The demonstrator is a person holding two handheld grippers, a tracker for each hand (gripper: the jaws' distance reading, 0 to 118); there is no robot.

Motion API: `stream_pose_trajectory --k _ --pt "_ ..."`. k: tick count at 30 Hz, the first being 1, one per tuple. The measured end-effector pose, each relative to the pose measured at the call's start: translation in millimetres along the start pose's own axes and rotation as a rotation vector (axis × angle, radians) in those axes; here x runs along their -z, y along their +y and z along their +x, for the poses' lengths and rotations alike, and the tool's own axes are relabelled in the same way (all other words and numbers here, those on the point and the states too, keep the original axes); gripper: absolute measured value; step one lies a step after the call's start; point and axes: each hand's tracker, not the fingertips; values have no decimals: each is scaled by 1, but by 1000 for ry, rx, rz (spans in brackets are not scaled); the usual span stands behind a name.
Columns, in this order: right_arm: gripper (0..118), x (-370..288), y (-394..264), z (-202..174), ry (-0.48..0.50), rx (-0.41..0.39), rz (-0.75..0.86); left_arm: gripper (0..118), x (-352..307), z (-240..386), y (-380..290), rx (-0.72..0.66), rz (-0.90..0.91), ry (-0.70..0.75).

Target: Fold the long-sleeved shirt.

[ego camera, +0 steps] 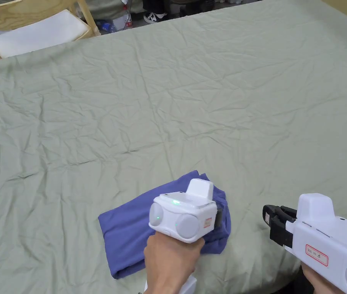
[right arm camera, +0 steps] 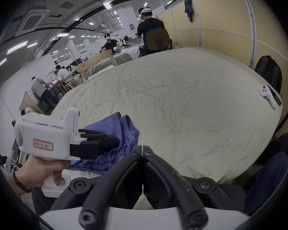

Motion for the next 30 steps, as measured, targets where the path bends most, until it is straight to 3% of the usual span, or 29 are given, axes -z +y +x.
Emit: stream_pose_trajectory --k 5,11,19,25,30 --pt "1 -2 3 -6 7 -3 2 0 16 12 -4 -44 -51 -64" --pt "1 -9 13 -24 23 -72 20 0 -33 3 -5 -56 50 -67" --pt "1 -15 31 -61 82 -174 61 0 -156 -67 -38 -198 238 212" --pt "1 -16 30 -91 64 -263 71 0 -225 -113 -104 -341 240 402" --pt "1 -22 16 -106 70 -296 66 0 -255 -128 -152 -443 227 461"
